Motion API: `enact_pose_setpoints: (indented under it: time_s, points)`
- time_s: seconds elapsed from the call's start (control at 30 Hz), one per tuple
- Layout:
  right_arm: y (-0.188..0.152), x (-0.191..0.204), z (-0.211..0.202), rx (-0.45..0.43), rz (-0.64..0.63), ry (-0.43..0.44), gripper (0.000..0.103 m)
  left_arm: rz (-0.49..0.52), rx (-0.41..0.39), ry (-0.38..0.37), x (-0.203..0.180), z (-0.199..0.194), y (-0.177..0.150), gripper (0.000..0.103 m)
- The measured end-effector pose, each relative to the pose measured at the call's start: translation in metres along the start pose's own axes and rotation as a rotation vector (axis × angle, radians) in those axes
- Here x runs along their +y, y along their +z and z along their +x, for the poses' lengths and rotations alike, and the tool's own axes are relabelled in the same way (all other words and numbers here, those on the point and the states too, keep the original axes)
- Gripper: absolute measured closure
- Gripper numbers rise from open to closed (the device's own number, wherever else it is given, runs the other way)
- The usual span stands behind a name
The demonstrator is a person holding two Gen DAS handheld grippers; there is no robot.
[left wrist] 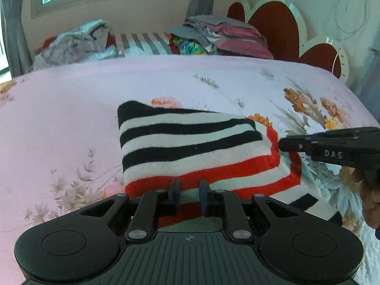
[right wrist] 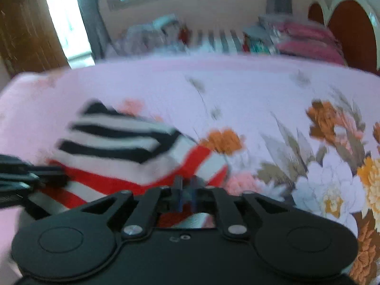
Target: Fold small clothes
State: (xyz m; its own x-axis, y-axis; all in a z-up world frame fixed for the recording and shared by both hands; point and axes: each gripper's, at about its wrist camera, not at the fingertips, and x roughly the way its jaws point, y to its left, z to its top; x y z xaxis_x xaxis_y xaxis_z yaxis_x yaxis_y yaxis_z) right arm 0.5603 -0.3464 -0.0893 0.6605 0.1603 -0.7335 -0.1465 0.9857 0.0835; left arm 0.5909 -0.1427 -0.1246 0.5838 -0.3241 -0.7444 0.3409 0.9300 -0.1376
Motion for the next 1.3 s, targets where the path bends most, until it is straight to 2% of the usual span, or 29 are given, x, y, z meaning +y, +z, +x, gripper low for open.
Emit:
enact_pose_setpoints:
  time_s: [0.1,0.17,0.33,0.5,0.6,0.67,0.73,0.77,0.87,0.93,0.97,1.0,1.03,1.07,1.1,1.17,1.3]
  points:
    - [0.0,0.012,-0.002,-0.006,-0.015,0.065,0.09,0.032,0.008,0.017,-0.007,0.001,-0.001,0.086]
    - [-0.006,0.024,0.01,0.068,-0.08,0.017,0.091,0.055,0.013,0.043,-0.012,0.005,-0.003,0.086]
    - [-0.009,0.032,0.012,0.067,-0.119,-0.009,0.091,0.062,0.018,0.075,-0.016,0.004,0.0,0.086]
    - [-0.006,0.035,-0.024,0.0,-0.099,0.031,0.088,0.056,0.004,0.068,-0.024,-0.023,0.0,0.086]
    - [-0.013,0.037,-0.041,0.005,-0.082,0.065,0.087,0.049,0.012,0.044,-0.029,-0.034,-0.011,0.086]
    - [-0.024,0.042,-0.038,0.05,-0.101,0.06,0.087,0.057,0.035,0.055,-0.031,-0.029,-0.022,0.086]
    - [-0.04,0.045,-0.019,0.143,-0.145,0.009,0.09,0.068,0.04,0.068,-0.033,-0.024,-0.028,0.086]
    - [-0.044,0.046,-0.018,0.114,-0.158,0.005,0.09,0.074,0.04,0.078,-0.034,-0.024,-0.028,0.086]
    - [-0.04,0.048,-0.02,0.115,-0.145,-0.002,0.09,0.098,0.053,0.095,-0.039,-0.026,-0.024,0.086]
    - [-0.035,0.04,-0.035,0.069,-0.089,0.036,0.087,0.094,0.042,0.091,-0.037,-0.035,-0.022,0.085]
    - [-0.034,0.033,-0.044,0.029,-0.054,0.045,0.074,0.085,0.024,0.098,-0.034,-0.042,-0.022,0.078]
    - [-0.034,0.022,-0.055,-0.008,-0.006,0.043,0.048,0.074,0.006,0.109,-0.029,-0.048,-0.023,0.04]
    - [-0.035,0.008,-0.063,-0.034,0.054,0.058,0.038,0.063,-0.016,0.125,-0.024,-0.053,-0.024,0.019]
    - [-0.036,-0.007,-0.066,-0.032,0.121,0.086,0.036,0.051,-0.052,0.131,-0.018,-0.059,-0.027,0.007]
    - [-0.037,-0.023,-0.066,-0.009,0.203,0.112,0.038,0.041,-0.061,0.113,-0.011,-0.063,-0.029,0.007]
    - [-0.044,-0.051,-0.061,0.026,0.344,0.171,0.038,-0.018,-0.028,0.078,0.006,-0.059,-0.031,0.007]
    - [-0.059,-0.079,-0.046,0.079,0.507,0.319,0.037,-0.177,-0.003,0.016,0.037,-0.047,-0.038,0.018]
